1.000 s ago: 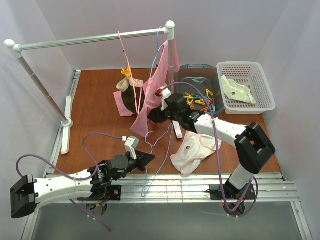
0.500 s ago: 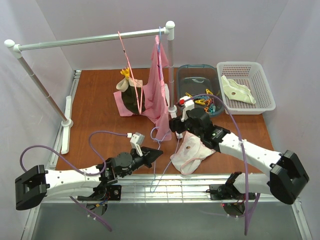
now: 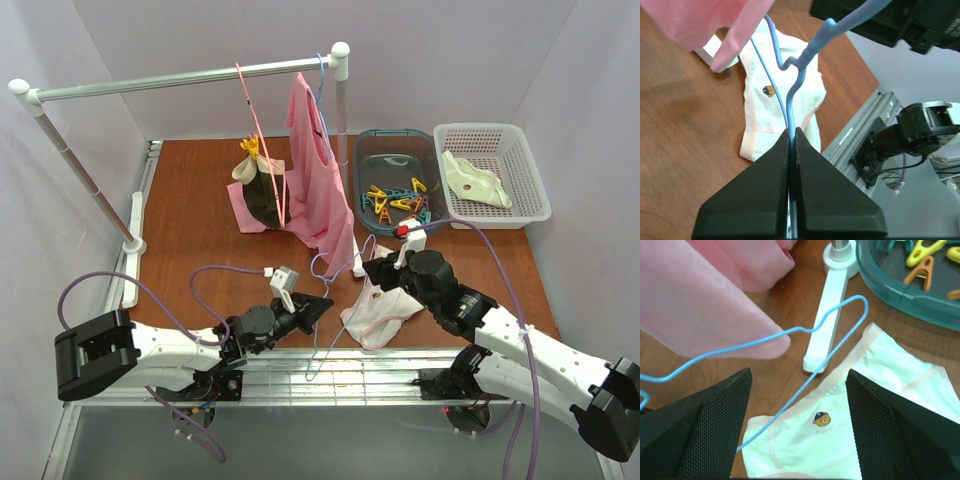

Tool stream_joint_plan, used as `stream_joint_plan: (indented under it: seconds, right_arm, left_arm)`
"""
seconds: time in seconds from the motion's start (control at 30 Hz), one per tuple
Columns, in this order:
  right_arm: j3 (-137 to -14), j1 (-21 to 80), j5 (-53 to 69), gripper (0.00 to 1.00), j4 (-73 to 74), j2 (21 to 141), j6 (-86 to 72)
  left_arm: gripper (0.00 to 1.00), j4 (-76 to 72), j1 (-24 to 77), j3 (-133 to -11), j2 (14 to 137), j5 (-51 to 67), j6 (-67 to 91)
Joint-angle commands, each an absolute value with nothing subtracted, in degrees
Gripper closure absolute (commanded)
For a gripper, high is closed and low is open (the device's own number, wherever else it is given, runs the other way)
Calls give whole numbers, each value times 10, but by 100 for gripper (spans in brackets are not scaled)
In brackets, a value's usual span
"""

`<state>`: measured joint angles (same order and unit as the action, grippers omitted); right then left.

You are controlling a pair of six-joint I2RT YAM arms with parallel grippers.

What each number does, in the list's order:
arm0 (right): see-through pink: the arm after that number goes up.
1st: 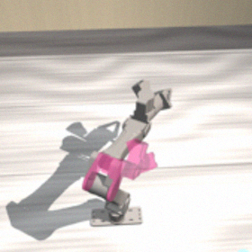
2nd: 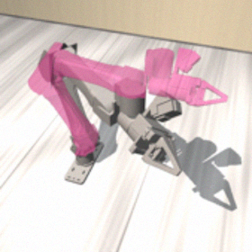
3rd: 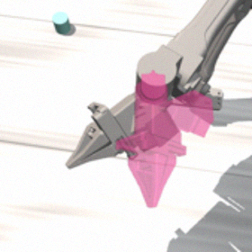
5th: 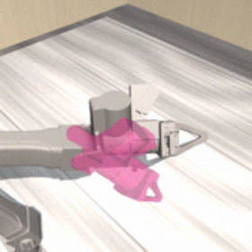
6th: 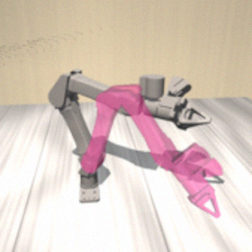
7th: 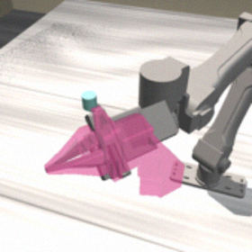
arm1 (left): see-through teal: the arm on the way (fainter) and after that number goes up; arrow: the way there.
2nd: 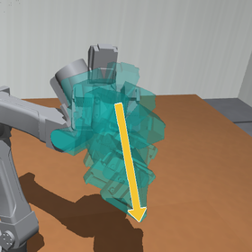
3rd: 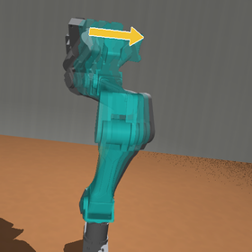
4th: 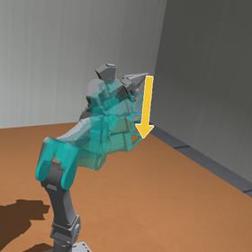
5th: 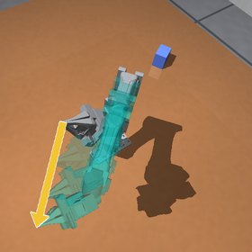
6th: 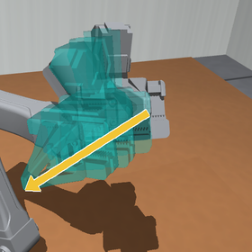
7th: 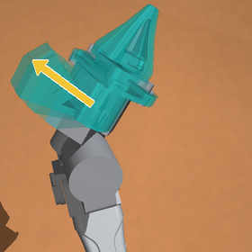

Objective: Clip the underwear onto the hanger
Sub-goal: Place the hanger at the center of the board, then adjust the underwear at the center of the board.

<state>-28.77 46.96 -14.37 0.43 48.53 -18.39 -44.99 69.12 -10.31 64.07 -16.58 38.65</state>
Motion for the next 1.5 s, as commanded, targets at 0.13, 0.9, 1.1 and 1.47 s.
stream_joint_plan:
  seconds: [0.13, 0.9, 1.1, 1.47]
  right_arm:
    - [-274, 475, -178, 33, 57, 438, -205]
    - [-177, 559, -120, 83, -61, 568, -297]
    - [-161, 567, -130, 83, -65, 592, -312]
    - [-135, 601, -128, 83, -74, 628, -347]
  left_arm:
    - [100, -535, 693, -92, 690, -228, 366]
    - [100, -657, 686, -93, 853, -249, 368]
    - [100, -643, 676, -108, 873, -251, 355]
    - [100, -697, 640, -116, 933, -209, 355]
